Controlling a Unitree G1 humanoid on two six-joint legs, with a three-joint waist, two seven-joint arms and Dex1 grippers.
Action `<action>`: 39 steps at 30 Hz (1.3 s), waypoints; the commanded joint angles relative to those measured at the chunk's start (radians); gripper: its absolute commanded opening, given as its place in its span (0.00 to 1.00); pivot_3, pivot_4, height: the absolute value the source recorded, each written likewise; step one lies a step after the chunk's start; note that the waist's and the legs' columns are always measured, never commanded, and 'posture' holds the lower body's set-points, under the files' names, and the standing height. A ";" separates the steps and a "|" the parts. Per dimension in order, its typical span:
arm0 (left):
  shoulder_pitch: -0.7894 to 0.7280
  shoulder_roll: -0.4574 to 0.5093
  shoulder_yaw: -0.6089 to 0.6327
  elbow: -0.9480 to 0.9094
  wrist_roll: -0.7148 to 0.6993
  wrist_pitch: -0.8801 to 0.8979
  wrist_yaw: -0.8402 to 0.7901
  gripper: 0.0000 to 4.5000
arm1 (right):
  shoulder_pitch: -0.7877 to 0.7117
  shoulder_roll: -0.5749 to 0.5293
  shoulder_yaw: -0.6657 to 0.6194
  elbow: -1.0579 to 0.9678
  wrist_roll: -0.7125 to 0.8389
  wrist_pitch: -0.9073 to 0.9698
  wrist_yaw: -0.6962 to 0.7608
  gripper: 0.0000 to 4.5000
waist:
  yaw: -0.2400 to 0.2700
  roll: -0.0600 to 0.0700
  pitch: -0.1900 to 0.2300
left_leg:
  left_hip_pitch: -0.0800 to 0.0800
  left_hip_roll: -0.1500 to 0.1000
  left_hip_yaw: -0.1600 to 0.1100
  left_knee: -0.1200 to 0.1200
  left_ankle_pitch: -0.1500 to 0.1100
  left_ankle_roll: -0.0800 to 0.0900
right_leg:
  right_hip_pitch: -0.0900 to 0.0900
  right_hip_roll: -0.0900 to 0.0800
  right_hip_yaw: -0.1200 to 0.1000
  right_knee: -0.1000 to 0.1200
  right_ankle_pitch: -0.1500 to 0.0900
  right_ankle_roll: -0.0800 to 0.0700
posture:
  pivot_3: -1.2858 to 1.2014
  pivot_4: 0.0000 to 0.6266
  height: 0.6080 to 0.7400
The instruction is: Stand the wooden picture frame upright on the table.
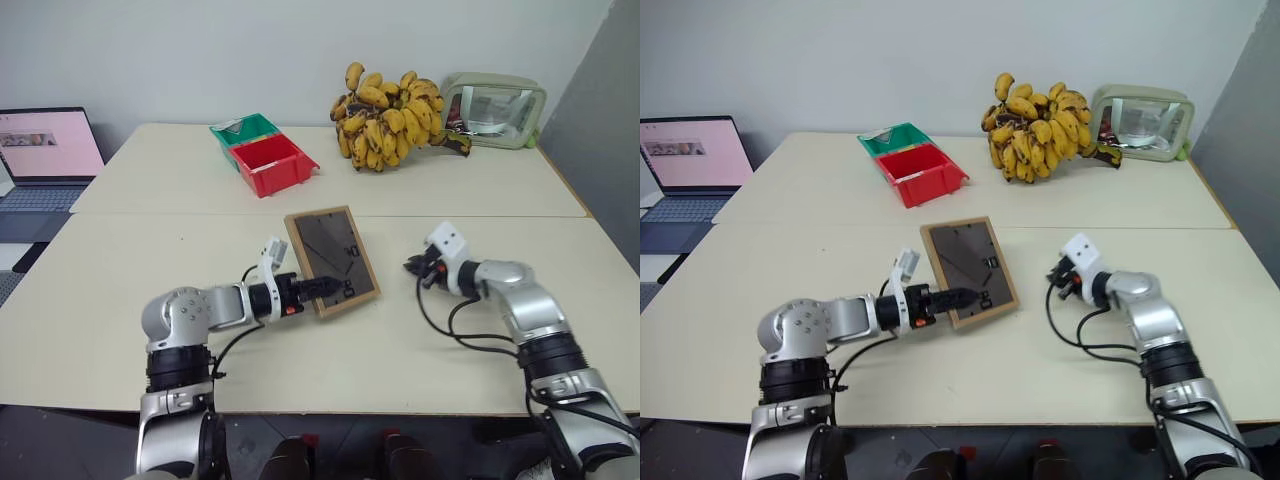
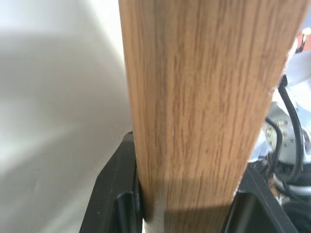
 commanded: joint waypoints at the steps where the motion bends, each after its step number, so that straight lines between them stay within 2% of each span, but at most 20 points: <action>1: -0.056 0.141 -0.004 -0.001 -0.019 -0.060 -0.132 0.29 | -0.135 -0.078 -0.066 -0.095 0.184 0.149 0.210 0.26 | -0.010 0.000 0.000 | 0.001 0.000 0.001 -0.002 0.000 0.000 | 0.000 0.000 0.001 0.000 0.000 0.000 | 0.52 0.24 1.00; 2: -0.062 0.166 -0.016 0.015 -0.018 -0.066 -0.154 0.29 | -0.166 -0.081 -0.060 -0.109 0.215 0.183 0.239 0.32 | -0.014 0.000 0.000 | 0.002 0.001 0.002 -0.005 0.000 0.000 | 0.000 0.001 0.002 -0.001 0.000 0.000 | 0.52 0.24 1.00; 3: -0.068 0.186 -0.024 0.029 -0.017 -0.071 -0.172 0.29 | -0.197 -0.082 -0.054 -0.126 0.250 0.224 0.270 0.33 | -0.017 0.000 0.000 | 0.004 0.001 0.002 -0.010 0.000 0.000 | 0.001 0.001 0.002 -0.003 0.000 0.000 | 0.52 0.24 1.00; 4: -0.075 0.201 -0.031 0.041 -0.014 -0.074 -0.183 0.29 | -0.222 -0.080 -0.047 -0.145 0.280 0.256 0.295 0.38 | -0.019 0.000 0.000 | 0.005 0.001 0.001 -0.011 0.000 -0.001 | 0.000 0.001 0.002 -0.005 0.000 0.000 | 0.52 0.24 1.00; 7: -0.095 0.241 -0.064 0.066 0.004 -0.090 -0.216 0.29 | -0.295 -0.040 -0.021 -0.149 0.306 0.282 0.310 0.53 | -0.021 0.000 0.000 | 0.003 0.004 0.000 -0.013 0.000 -0.001 | -0.001 0.001 0.000 -0.008 0.000 -0.001 | 0.52 0.24 1.00; 11: -0.120 0.265 -0.089 0.078 -0.008 -0.088 -0.254 0.29 | -0.345 0.030 0.006 -0.110 0.297 0.251 0.280 0.72 | -0.016 0.000 0.000 | -0.006 0.002 -0.002 -0.012 0.002 -0.003 | -0.007 -0.001 -0.001 -0.012 0.000 -0.001 | 0.52 0.24 1.00; 13: -0.117 0.293 -0.134 0.045 -0.012 -0.091 -0.301 0.29 | -0.363 0.078 0.046 -0.049 0.229 0.156 0.240 0.84 | -0.009 0.000 0.000 | -0.014 0.001 -0.002 -0.011 0.003 -0.006 | -0.014 -0.005 -0.001 -0.011 0.000 -0.001 | 0.52 0.24 1.00; 14: -0.126 0.296 -0.144 0.045 -0.016 -0.084 -0.312 0.29 | -0.373 0.095 0.061 -0.020 0.214 0.124 0.245 0.87 | -0.008 0.000 0.000 | -0.015 0.000 -0.001 -0.011 0.003 -0.006 | -0.016 -0.006 -0.002 -0.011 0.000 -0.001 | 0.52 0.24 1.00; 20: -0.163 0.299 -0.169 0.057 -0.024 -0.076 -0.347 0.29 | -0.428 0.200 0.087 0.074 0.200 0.065 0.237 0.87 | -0.002 0.000 0.000 | -0.016 0.000 -0.001 -0.012 0.004 -0.006 | -0.016 -0.006 -0.002 -0.012 0.000 -0.001 | 0.52 0.24 1.00; 29: -0.183 0.272 -0.215 0.064 -0.014 -0.089 -0.359 0.29 | -0.441 0.319 0.122 0.047 0.189 0.053 0.216 0.87 | -0.003 0.000 0.000 | -0.015 0.000 -0.002 -0.012 0.004 -0.006 | -0.016 -0.006 -0.003 -0.011 0.000 -0.001 | 0.52 0.24 1.00; 35: -0.174 0.269 -0.239 0.060 -0.014 -0.090 -0.383 0.29 | -0.388 0.254 0.104 -0.131 0.298 0.219 0.292 0.87 | -0.001 0.000 0.000 | -0.015 0.000 -0.002 -0.011 0.004 -0.006 | -0.017 -0.006 -0.003 -0.008 0.000 -0.001 | 0.52 0.24 1.00; 39: -0.151 0.267 -0.232 0.058 -0.029 -0.064 -0.389 0.29 | -0.348 0.130 0.037 -0.209 0.369 0.337 0.316 0.87 | -0.001 0.000 0.000 | -0.016 0.000 -0.002 -0.011 0.004 -0.006 | -0.017 -0.006 -0.003 -0.008 0.000 -0.001 | 0.52 0.24 1.00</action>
